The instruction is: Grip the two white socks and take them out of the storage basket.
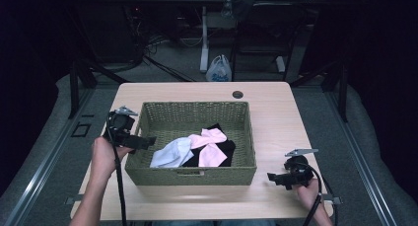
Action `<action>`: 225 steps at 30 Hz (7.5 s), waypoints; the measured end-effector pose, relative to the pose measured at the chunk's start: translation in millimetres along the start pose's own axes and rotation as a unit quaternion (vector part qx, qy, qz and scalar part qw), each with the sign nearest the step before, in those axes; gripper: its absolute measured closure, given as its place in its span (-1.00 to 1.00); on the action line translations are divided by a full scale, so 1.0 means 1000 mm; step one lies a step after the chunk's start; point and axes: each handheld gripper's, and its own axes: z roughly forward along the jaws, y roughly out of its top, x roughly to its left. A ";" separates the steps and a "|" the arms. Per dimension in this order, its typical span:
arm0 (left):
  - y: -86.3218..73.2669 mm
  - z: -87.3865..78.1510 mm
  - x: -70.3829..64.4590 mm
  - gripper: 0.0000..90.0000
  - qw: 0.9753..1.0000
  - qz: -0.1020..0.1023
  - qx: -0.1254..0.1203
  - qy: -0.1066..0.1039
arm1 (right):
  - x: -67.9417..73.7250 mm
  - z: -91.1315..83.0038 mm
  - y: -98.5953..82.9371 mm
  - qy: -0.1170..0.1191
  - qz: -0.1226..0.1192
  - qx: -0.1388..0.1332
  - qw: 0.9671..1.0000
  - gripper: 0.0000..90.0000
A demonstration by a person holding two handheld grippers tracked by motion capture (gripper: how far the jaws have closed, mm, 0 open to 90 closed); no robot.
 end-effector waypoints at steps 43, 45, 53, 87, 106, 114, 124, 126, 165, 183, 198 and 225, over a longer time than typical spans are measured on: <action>0.024 0.121 -0.029 -0.62 0.985 0.023 0.158 -0.060 | -0.001 -0.001 0.000 0.004 0.000 -0.003 1.000 -0.67; 0.023 0.125 -0.029 -0.49 0.984 0.024 0.164 -0.063 | -0.001 -0.001 0.000 0.004 0.000 -0.003 1.000 -0.67; 0.024 0.137 -0.029 -0.19 0.977 0.028 0.202 -0.057 | 0.000 0.000 0.000 0.005 0.000 -0.003 1.000 -0.67; 0.064 0.055 -0.029 0.74 0.990 0.071 0.118 -0.042 | -0.001 -0.001 0.001 0.001 0.002 -0.003 1.000 -0.67; 0.099 0.013 -0.020 0.73 0.994 0.071 0.075 -0.030 | -0.001 0.001 0.001 0.003 -0.001 0.000 1.000 -0.67; 0.113 -0.010 -0.015 0.73 0.996 0.071 0.059 -0.012 | -0.001 0.000 0.001 0.006 0.003 -0.002 1.000 -0.67; 0.105 -0.043 0.009 0.72 0.998 0.048 0.042 0.026 | -0.001 0.000 0.001 0.005 0.006 -0.002 1.000 -0.67; 0.100 -0.049 0.017 0.72 0.998 0.039 0.037 0.033 | -0.001 0.000 0.000 0.004 0.007 -0.001 1.000 -0.67; -0.063 0.023 0.111 0.71 0.985 -0.131 0.088 0.062 | 0.000 0.001 0.001 0.006 0.004 -0.001 1.000 -0.67; -0.084 0.042 0.114 0.10 0.981 -0.164 0.099 0.019 | 0.001 0.001 0.001 0.004 0.003 0.001 1.000 -0.67; -0.011 -0.029 0.072 -0.85 0.995 -0.088 0.023 0.043 | 0.001 0.001 0.001 0.008 0.000 0.002 1.000 -0.67; 0.047 0.073 -0.007 -0.97 0.996 0.025 0.078 -0.038 | -0.001 0.000 0.000 0.008 0.003 -0.004 1.000 -0.67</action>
